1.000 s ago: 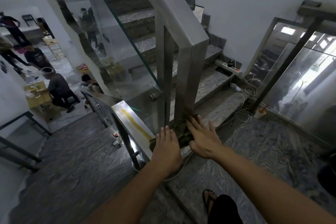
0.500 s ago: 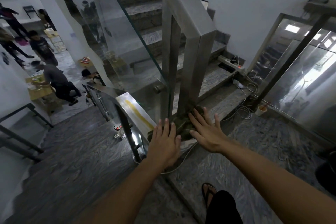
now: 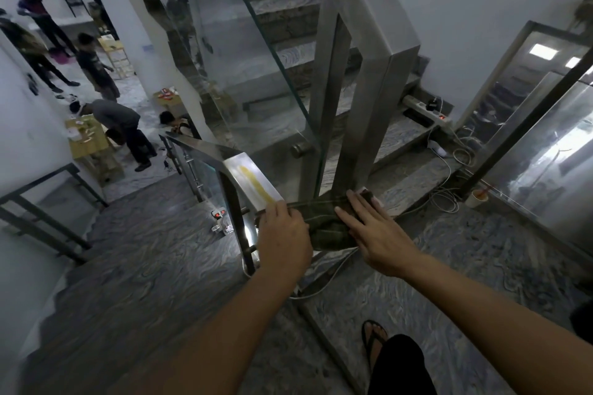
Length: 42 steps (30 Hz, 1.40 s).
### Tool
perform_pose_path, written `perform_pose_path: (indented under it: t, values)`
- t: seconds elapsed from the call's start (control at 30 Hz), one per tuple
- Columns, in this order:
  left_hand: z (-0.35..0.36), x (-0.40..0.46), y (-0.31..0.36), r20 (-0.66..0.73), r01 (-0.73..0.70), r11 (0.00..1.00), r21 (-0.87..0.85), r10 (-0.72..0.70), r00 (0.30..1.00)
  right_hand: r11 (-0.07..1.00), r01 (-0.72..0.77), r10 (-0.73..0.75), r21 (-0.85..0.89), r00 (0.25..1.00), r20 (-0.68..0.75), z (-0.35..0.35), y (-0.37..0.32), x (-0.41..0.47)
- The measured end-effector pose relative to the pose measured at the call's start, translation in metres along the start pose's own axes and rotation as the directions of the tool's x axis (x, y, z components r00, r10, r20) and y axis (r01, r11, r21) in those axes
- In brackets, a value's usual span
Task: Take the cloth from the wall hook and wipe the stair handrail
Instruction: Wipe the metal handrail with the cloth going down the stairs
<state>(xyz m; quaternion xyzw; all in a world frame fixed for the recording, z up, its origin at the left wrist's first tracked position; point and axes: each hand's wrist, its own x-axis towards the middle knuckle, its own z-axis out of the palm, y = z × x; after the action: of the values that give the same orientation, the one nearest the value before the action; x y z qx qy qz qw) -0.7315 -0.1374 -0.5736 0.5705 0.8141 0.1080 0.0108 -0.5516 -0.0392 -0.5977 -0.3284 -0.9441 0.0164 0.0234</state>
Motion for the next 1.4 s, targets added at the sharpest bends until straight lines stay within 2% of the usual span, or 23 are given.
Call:
perform_pose_path:
  t: [0.2,0.37,0.43,0.53,0.73,0.97,1.1,1.27,1.4]
  values:
    - [0.007,0.005,-0.013,0.105,0.058,0.998,-0.031,-0.055,0.993,0.998,0.054,-0.054,-0.041,0.999,-0.001,0.003,-0.027,-0.011]
    - [0.012,0.024,-0.044,0.222,-0.018,0.998,-0.063,0.031,0.974,0.993,0.062,-0.063,0.097,0.998,0.009,-0.001,-0.049,0.000]
    - [0.014,0.033,-0.049,0.222,-0.027,0.997,-0.077,0.043,0.974,0.990,0.058,-0.063,0.127,0.998,0.032,0.005,-0.060,0.004]
    - [0.019,0.045,-0.057,0.216,-0.054,0.997,-0.062,0.066,0.974,0.996,0.006,-0.009,0.087,0.999,0.036,0.011,-0.081,0.007]
    - [0.019,0.067,-0.079,0.229,-0.169,0.985,-0.021,0.169,0.959,0.987,-0.109,0.109,0.117,0.994,0.010,0.012,-0.110,0.020]
    - [0.022,0.096,-0.109,0.218,-0.249,0.968,-0.020,0.247,0.944,0.980,-0.200,0.198,0.001,0.973,0.116,0.017,-0.141,0.047]
    - [0.026,0.110,-0.118,0.184,-0.210,0.977,-0.046,0.215,0.959,0.978,-0.208,0.207,-0.005,0.970,0.132,0.018,-0.145,0.068]
    - [0.026,0.133,-0.130,0.144,-0.134,0.986,-0.104,0.148,0.978,0.988,-0.138,0.125,0.072,0.979,0.163,0.013,-0.145,0.097]
    - [0.021,0.154,-0.141,0.121,-0.070,0.979,-0.194,0.094,0.988,0.981,-0.146,0.121,0.126,0.975,0.185,0.004,-0.146,0.118]
